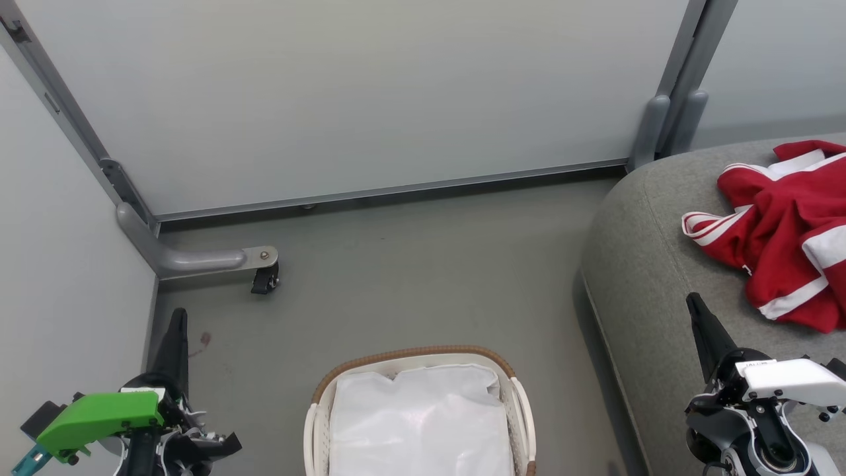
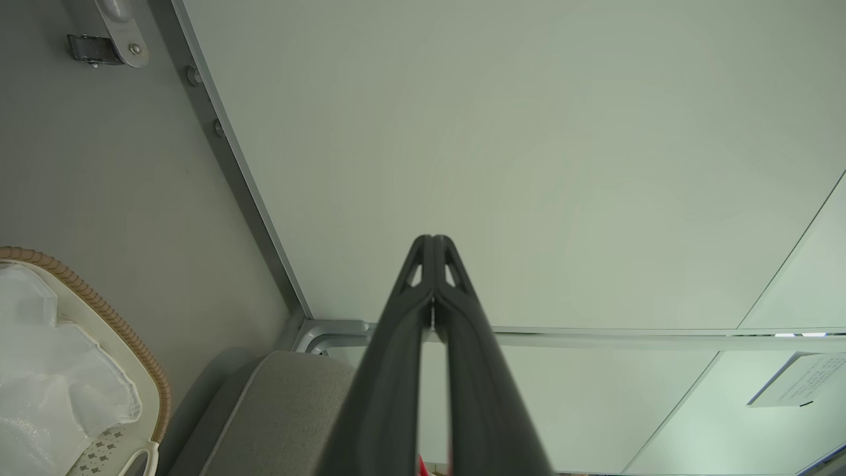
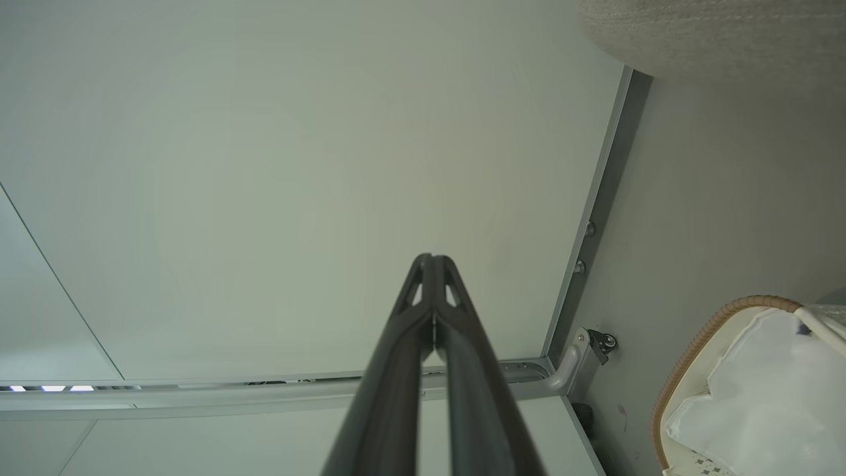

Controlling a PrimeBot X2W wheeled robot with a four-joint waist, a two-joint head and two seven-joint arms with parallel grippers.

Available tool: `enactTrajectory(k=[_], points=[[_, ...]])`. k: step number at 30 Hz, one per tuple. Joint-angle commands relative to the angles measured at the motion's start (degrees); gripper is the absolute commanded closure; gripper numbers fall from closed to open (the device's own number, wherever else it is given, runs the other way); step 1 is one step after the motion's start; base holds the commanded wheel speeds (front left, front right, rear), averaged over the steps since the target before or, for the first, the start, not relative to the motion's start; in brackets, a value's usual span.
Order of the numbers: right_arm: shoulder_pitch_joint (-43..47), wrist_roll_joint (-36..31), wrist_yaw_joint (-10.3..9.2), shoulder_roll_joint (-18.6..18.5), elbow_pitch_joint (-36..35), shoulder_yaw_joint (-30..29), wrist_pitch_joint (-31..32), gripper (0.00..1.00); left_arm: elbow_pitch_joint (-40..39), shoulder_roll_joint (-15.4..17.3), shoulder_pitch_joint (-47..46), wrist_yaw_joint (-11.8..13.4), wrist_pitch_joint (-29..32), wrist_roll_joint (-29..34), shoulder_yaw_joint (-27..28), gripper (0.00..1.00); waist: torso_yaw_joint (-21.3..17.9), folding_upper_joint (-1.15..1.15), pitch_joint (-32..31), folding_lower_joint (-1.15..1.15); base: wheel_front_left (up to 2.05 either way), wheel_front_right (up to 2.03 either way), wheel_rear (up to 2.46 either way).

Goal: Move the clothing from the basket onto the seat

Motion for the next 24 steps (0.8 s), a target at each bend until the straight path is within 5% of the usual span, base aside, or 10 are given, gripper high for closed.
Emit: enactTrajectory(k=[1, 24], points=[[0.62, 0.17, -0.04, -0.36, -0.22, -0.14, 0.18, 1.00, -0.09, 0.37, -0.62, -0.37, 0.25, -0.21, 0.14, 1.00, 0.00, 0.00, 0.00, 0.00, 0.00, 0.00, 0.00], [0.62, 0.18, -0.04, -0.36, -0.20, -0.14, 0.17, 1.00, -0.10, 0.37, -0.62, -0.38, 0.24, -0.22, 0.14, 1.00, 0.00, 0.00, 0.00, 0.00, 0.00, 0.00, 0.00]])
